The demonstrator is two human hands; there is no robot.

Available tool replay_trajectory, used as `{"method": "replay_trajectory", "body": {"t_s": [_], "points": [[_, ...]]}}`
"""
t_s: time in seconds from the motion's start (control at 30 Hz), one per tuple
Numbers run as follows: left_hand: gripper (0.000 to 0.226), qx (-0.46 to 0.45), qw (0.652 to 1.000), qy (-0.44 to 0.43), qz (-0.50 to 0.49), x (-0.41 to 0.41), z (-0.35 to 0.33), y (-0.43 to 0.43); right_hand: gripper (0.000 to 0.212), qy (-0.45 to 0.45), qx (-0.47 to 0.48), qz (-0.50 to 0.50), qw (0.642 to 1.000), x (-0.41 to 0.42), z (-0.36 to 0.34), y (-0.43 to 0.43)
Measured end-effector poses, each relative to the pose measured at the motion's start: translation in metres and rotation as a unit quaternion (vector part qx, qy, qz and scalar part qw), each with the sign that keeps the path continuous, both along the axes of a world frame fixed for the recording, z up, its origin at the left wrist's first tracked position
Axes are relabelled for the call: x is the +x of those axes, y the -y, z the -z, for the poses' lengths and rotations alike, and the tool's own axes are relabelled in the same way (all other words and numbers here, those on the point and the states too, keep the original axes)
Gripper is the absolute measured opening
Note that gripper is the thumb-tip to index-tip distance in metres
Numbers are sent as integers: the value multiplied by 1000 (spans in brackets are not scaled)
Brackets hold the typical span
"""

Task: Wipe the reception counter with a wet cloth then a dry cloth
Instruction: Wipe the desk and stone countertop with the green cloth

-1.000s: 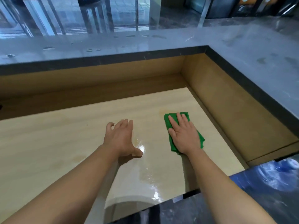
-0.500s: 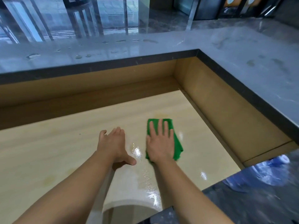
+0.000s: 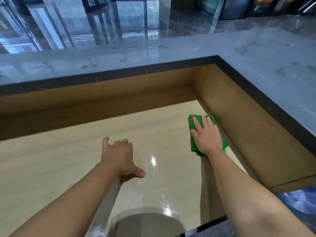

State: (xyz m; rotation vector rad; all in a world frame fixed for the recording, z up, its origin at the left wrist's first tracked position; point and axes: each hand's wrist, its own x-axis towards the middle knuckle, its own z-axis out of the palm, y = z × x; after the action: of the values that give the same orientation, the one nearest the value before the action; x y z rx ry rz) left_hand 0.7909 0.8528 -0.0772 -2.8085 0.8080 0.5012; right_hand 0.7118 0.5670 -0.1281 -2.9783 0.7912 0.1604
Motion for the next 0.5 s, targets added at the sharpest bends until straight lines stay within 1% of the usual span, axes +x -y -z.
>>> {"method": "replay_trajectory", "body": {"t_s": [0.07, 0.17, 0.23, 0.3, 0.4, 0.5], "points": [[73, -16, 1000, 13, -11, 5, -1, 0, 56, 2, 8, 38, 999, 4, 0, -3], [70, -39, 999, 31, -18, 12, -4, 2, 58, -1, 24, 107, 994, 15, 0, -38], [74, -47, 998, 31, -19, 16, -4, 5, 58, -4, 36, 111, 993, 25, -2, -71], [84, -48, 998, 30, -22, 20, -1, 8, 59, -7, 36, 58, 998, 34, -4, -109], [101, -32, 999, 27, -31, 27, 3, 11, 59, -16, 40, -74, 996, 43, -2, -149], [113, -19, 999, 8, -42, 35, 4, 15, 58, -27, 50, -182, 982, 48, -3, -133]]}}
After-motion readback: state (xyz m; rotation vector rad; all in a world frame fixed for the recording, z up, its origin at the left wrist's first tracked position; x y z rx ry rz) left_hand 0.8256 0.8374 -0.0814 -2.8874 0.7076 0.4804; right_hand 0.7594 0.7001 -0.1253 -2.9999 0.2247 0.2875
